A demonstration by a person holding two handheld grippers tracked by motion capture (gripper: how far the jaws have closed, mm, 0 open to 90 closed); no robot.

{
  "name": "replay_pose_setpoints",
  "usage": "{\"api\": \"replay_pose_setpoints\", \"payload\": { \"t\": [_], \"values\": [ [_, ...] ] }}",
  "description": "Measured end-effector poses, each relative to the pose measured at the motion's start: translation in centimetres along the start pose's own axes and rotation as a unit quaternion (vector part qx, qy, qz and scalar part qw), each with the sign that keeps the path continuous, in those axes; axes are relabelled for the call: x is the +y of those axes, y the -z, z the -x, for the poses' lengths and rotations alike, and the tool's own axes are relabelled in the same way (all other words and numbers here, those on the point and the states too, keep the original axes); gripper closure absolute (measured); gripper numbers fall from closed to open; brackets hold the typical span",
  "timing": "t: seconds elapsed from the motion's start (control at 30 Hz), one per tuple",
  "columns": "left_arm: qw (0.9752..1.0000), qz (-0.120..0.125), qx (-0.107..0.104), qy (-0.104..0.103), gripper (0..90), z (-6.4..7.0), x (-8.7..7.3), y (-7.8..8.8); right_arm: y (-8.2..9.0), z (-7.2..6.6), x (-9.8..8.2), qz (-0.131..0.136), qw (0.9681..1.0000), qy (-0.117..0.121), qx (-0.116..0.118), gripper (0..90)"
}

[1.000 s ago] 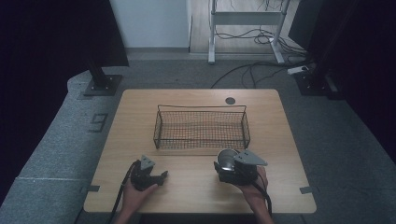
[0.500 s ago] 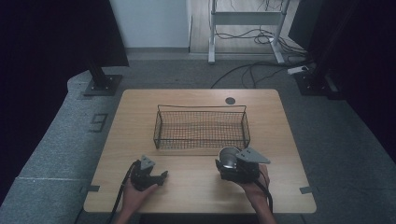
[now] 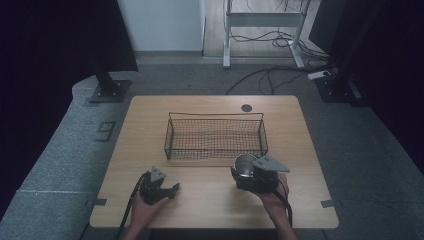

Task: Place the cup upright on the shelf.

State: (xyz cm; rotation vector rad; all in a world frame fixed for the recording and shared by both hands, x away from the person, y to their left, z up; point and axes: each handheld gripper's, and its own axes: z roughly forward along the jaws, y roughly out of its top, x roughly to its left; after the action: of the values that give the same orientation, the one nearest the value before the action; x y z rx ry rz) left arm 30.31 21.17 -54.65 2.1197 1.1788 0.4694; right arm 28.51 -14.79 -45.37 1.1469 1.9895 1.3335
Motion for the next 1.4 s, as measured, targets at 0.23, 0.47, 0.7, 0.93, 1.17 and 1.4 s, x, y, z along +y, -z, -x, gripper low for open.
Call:
{"api": "replay_pose_setpoints", "payload": {
  "t": [0.23,0.47,0.7,0.93,1.17,1.4],
  "values": [
    [1.0000,0.000,0.000,0.000,21.3,0.0,0.0,0.0,-0.1,-0.1,0.8,0.007,1.0000,0.005,0.002,13.3],
    [1.0000,0.000,0.000,0.000,21.3,0.0,0.0,0.0,-0.3,-0.1,1.2,0.010,0.9999,0.006,0.002,13.3],
    [1.0000,-0.001,0.000,-0.001,21.3,0.0,0.0,0.0,-0.4,-0.1,2.1,0.016,0.9998,0.006,0.002,13.3],
    [1.0000,0.000,0.000,0.000,21.3,0.0,0.0,0.0,-0.8,0.0,3.1,0.018,0.9998,0.012,0.001,13.3],
    [1.0000,-0.001,0.000,-0.001,21.4,0.0,0.0,0.0,-1.5,0.3,4.2,0.017,0.9998,0.010,0.004,13.3],
    [1.0000,-0.001,0.000,-0.001,21.3,0.0,0.0,0.0,-1.7,0.7,5.5,0.021,0.9997,0.010,0.001,13.3]
  ]
}}
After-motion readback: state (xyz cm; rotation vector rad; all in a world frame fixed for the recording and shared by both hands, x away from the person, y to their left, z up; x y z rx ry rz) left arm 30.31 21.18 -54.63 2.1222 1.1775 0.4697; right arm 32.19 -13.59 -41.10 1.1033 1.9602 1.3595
